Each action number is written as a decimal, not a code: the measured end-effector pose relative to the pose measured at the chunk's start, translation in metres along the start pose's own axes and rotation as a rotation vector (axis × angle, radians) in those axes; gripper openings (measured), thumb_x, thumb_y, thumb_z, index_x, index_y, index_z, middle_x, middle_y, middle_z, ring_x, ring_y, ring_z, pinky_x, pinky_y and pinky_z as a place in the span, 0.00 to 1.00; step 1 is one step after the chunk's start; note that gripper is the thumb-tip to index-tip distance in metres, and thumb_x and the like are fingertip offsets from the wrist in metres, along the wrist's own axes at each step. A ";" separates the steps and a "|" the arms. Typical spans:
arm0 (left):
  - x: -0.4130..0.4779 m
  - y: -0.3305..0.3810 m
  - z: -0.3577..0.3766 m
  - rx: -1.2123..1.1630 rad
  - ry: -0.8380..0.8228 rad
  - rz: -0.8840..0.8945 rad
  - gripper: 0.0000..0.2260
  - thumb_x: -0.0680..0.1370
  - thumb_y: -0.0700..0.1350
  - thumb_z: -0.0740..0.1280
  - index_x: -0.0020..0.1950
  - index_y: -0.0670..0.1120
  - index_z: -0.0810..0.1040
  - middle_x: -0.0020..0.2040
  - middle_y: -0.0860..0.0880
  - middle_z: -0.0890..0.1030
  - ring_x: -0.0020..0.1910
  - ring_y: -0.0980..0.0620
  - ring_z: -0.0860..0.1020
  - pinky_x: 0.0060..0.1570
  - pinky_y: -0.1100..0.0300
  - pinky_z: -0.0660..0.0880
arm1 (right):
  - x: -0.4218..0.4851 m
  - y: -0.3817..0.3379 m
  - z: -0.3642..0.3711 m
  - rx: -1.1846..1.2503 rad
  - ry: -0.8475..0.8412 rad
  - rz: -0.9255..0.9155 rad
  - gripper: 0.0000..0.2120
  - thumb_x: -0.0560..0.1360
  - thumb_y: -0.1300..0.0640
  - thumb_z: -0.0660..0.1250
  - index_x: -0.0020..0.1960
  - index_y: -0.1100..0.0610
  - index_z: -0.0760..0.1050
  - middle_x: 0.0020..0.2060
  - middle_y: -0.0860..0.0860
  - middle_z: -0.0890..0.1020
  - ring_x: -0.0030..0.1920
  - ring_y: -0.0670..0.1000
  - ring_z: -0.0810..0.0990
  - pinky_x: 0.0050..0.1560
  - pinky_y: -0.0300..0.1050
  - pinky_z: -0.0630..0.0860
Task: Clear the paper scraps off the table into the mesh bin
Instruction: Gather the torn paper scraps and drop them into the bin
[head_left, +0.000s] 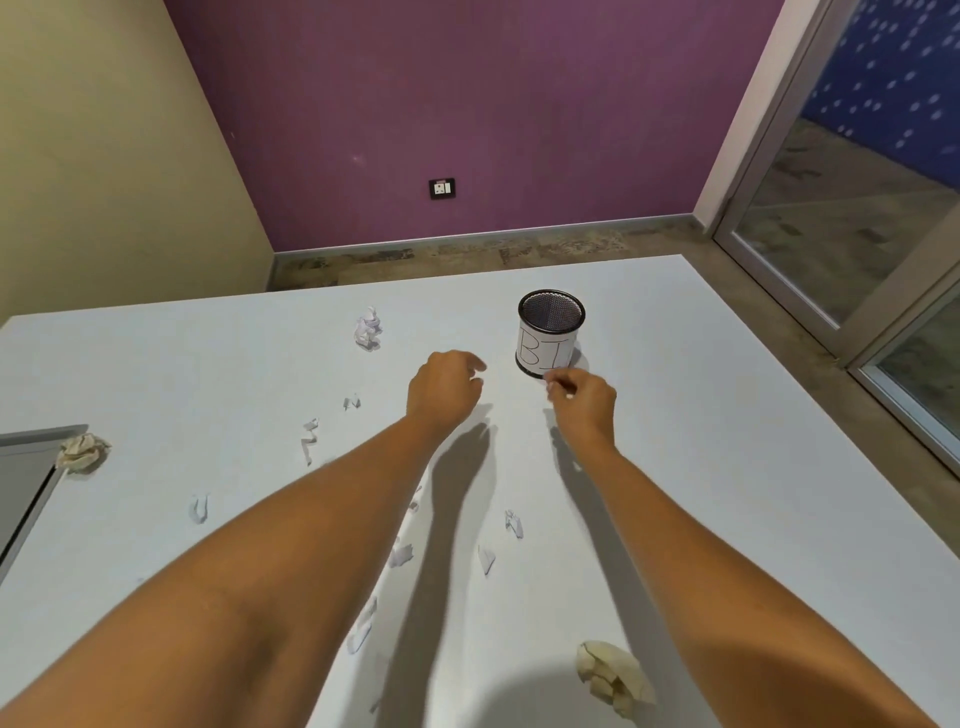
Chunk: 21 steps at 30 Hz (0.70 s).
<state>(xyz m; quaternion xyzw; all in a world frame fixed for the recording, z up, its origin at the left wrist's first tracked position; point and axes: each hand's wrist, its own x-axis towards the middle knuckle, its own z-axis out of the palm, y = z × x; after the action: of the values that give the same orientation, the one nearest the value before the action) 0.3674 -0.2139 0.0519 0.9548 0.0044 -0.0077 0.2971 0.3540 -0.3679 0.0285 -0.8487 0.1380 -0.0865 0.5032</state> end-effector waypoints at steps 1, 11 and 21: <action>-0.010 -0.005 0.001 0.016 -0.006 -0.001 0.12 0.76 0.40 0.63 0.58 0.47 0.79 0.57 0.47 0.82 0.57 0.45 0.78 0.58 0.53 0.74 | -0.012 0.006 0.001 0.003 -0.026 0.006 0.11 0.74 0.70 0.62 0.52 0.66 0.80 0.50 0.61 0.84 0.52 0.58 0.81 0.58 0.44 0.74; -0.111 -0.066 0.009 0.035 -0.047 -0.111 0.12 0.76 0.41 0.62 0.57 0.47 0.80 0.56 0.48 0.83 0.55 0.47 0.79 0.55 0.55 0.75 | -0.118 0.051 0.010 -0.281 -0.421 -0.075 0.16 0.77 0.56 0.64 0.64 0.57 0.74 0.63 0.53 0.78 0.63 0.51 0.76 0.64 0.37 0.67; -0.195 -0.132 -0.028 0.018 0.046 -0.141 0.10 0.75 0.42 0.66 0.54 0.44 0.81 0.54 0.43 0.83 0.53 0.46 0.80 0.53 0.55 0.74 | -0.179 0.063 0.022 -0.452 -0.554 -0.159 0.19 0.80 0.55 0.56 0.71 0.56 0.65 0.73 0.50 0.64 0.72 0.48 0.62 0.69 0.39 0.58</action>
<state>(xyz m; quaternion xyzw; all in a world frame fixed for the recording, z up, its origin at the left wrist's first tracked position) 0.1711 -0.0901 0.0038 0.9546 0.0785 -0.0066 0.2872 0.1818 -0.3205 -0.0390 -0.9377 -0.0542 0.1405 0.3131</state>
